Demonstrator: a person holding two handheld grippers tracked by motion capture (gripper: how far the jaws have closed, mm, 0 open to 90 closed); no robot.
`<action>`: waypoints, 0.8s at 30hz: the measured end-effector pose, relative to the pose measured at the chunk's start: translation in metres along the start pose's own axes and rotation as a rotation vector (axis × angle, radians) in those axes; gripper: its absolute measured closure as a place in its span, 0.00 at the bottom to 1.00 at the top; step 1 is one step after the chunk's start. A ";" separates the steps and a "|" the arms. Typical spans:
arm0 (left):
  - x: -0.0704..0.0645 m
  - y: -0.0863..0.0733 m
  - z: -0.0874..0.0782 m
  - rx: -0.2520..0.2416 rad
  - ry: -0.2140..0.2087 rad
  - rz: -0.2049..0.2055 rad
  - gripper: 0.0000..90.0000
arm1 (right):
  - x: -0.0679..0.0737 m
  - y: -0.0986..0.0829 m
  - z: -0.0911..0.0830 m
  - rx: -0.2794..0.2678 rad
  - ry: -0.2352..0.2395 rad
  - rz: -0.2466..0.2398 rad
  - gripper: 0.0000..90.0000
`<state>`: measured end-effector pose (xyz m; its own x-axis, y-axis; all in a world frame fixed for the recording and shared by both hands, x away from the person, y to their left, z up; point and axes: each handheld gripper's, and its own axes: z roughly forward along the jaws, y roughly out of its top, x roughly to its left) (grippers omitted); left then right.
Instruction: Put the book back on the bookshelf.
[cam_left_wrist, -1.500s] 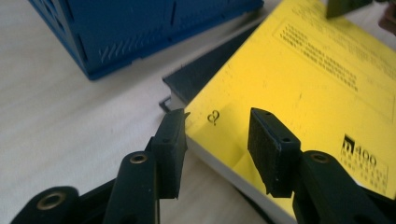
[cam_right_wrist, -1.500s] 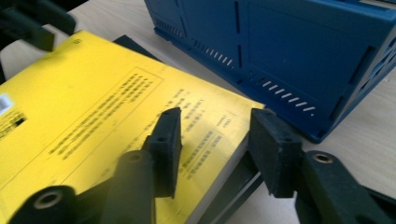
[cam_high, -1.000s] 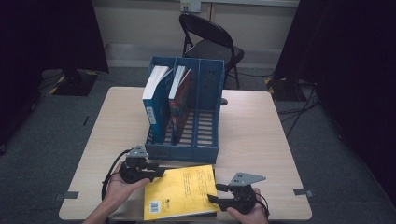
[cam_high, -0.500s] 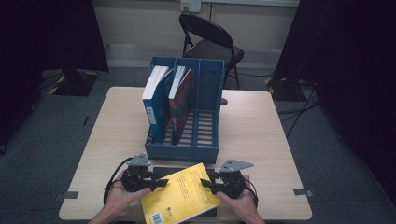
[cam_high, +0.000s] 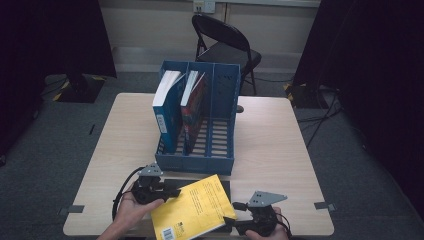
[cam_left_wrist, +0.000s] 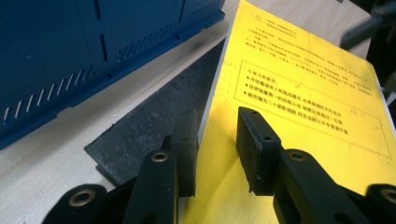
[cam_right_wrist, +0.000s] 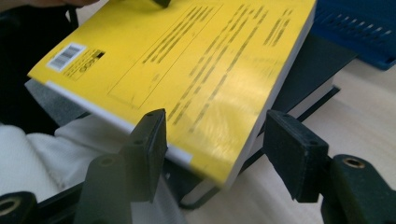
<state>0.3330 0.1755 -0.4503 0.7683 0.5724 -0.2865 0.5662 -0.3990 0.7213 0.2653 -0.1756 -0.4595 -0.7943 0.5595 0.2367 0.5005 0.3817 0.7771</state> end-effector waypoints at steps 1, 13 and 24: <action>0.000 0.001 0.001 -0.002 -0.002 -0.004 0.77 | 0.002 -0.002 0.000 0.009 0.001 -0.008 0.44; -0.005 -0.004 -0.007 0.023 0.025 -0.021 0.76 | -0.008 0.003 0.005 0.008 -0.026 -0.033 0.52; -0.014 -0.022 -0.024 0.072 -0.025 -0.046 0.67 | -0.024 0.020 0.018 -0.001 -0.082 -0.028 0.58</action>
<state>0.3024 0.1934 -0.4466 0.7479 0.5732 -0.3349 0.6203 -0.4238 0.6600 0.3009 -0.1680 -0.4599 -0.7773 0.6067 0.1666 0.4780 0.3974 0.7833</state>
